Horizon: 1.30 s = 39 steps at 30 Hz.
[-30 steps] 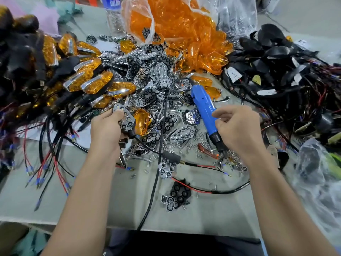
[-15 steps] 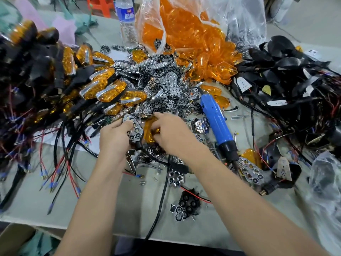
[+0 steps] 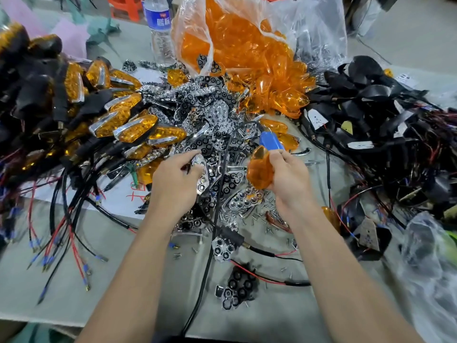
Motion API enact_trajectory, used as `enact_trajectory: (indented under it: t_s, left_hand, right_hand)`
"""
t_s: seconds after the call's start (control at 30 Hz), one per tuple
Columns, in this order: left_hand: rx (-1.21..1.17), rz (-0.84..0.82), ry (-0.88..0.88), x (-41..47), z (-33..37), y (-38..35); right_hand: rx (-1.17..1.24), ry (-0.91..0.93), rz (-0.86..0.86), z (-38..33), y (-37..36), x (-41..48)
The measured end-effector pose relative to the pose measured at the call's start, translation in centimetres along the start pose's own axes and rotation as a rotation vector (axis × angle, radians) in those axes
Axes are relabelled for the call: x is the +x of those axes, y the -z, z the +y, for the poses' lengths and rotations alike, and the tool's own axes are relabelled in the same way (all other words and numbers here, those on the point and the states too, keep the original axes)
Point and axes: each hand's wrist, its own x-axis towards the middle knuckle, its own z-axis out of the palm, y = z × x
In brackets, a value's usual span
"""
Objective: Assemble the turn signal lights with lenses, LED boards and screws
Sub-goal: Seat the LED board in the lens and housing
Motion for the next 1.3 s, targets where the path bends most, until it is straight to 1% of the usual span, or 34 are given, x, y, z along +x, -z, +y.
enact_trajectory:
  t_s: [0.1, 0.17, 0.23, 0.27, 0.3, 0.37, 0.4, 0.43, 0.47, 0.5, 0.57, 0.6, 0.63, 0.7, 0.73, 0.77, 0.83, 0.9, 0.93, 1.0, 1.1, 1.17, 1.23, 1.3]
  left_hand:
    - [0.080, 0.004, 0.022, 0.2, 0.3, 0.4]
    - [0.111, 0.068, 0.033, -0.2, 0.9, 0.7]
    - [0.111, 0.169, -0.021, -1.0, 1.9, 1.0]
    - [0.077, 0.163, -0.055, -1.4, 2.7, 1.1]
    - [0.014, 0.095, -0.068, -1.7, 3.5, 1.1]
    - [-0.157, -0.098, -0.046, -2.4, 5.0, 0.6]
    - [-0.251, -0.141, -0.041, -2.6, 5.4, 0.1]
    - [-0.341, -0.130, -0.041, -2.6, 5.6, -0.3]
    - [-0.421, -0.084, -0.023, -2.6, 5.5, -0.4]
    - [-0.484, -0.024, 0.017, -2.4, 5.2, -0.4]
    - [-0.558, 0.080, 0.114, -1.9, 4.3, 0.1]
    - [-0.583, 0.088, 0.159, -1.7, 3.8, 0.3]
    - [-0.603, 0.070, 0.192, -1.4, 3.5, 0.5]
    - [-0.630, 0.020, 0.239, -1.0, 3.2, 0.7]
    - [-0.645, 0.001, 0.251, -0.9, 3.1, 0.9]
    - [-0.665, -0.011, 0.255, -0.8, 3.0, 1.2]
    - [-0.687, -0.014, 0.251, -0.6, 2.8, 1.7]
    - [-0.666, -0.005, 0.239, -0.6, 2.6, 1.9]
    - [-0.660, 0.002, 0.234, -0.6, 2.6, 1.8]
    - [-0.676, 0.000, 0.201, -0.9, 2.9, 1.4]
    - [-0.658, -0.084, 0.098, -1.5, 3.8, 0.4]
    - [-0.640, -0.129, 0.060, -1.8, 4.2, -0.3]
    - [-0.656, -0.141, 0.058, -2.0, 4.5, -0.8]
    - [-0.662, -0.145, 0.047, -2.3, 4.8, -1.0]
  right_hand:
    - [0.079, -0.060, -0.034, -0.1, -0.8, -0.5]
    - [0.077, -0.078, -0.036, 0.0, -1.4, -0.6]
    - [0.067, -0.070, -0.041, 0.1, -1.9, -0.5]
    - [0.049, -0.054, -0.049, 0.1, -2.2, -0.5]
    - [0.029, -0.034, -0.063, 0.0, -2.7, -0.6]
    - [0.014, -0.005, -0.112, -0.2, -3.6, -0.8]
    - [0.011, -0.008, -0.153, -0.3, -4.0, -0.8]
    - [-0.010, -0.005, -0.197, -0.5, -4.1, -0.9]
    - [-0.071, 0.029, -0.222, -0.6, -4.0, -0.7]
    - [-0.194, 0.107, -0.199, -0.6, -3.6, -0.2]
    - [-0.508, 0.299, -0.075, -0.8, -2.5, 1.0]
    - [-0.669, 0.362, -0.053, -0.9, -2.0, 1.7]
    - [-0.834, 0.385, -0.099, -1.0, -1.9, 2.1]
    - [-1.192, 0.392, -0.251, -0.7, -2.2, 2.5]
    - [-1.323, 0.412, -0.269, -0.5, -2.4, 2.5]
    - [-1.376, 0.435, -0.242, -0.4, -2.6, 2.4]
    - [-1.310, 0.439, -0.143, -0.8, -2.3, 2.0]
    - [-1.160, 0.436, -0.102, -1.7, -1.4, 1.6]
    - [-1.080, 0.427, -0.112, -2.3, -0.9, 1.3]
    - [-0.953, 0.417, -0.186, -3.7, -0.2, 0.2]
    - [-0.862, 0.454, -0.321, -4.8, -0.2, -1.5]
    - [-0.735, 0.464, -0.337, -4.7, -0.5, -2.1]
    - [-0.559, 0.428, -0.328, -4.3, -0.8, -2.3]
    - [-0.438, 0.406, -0.316, -3.6, -1.0, -2.6]
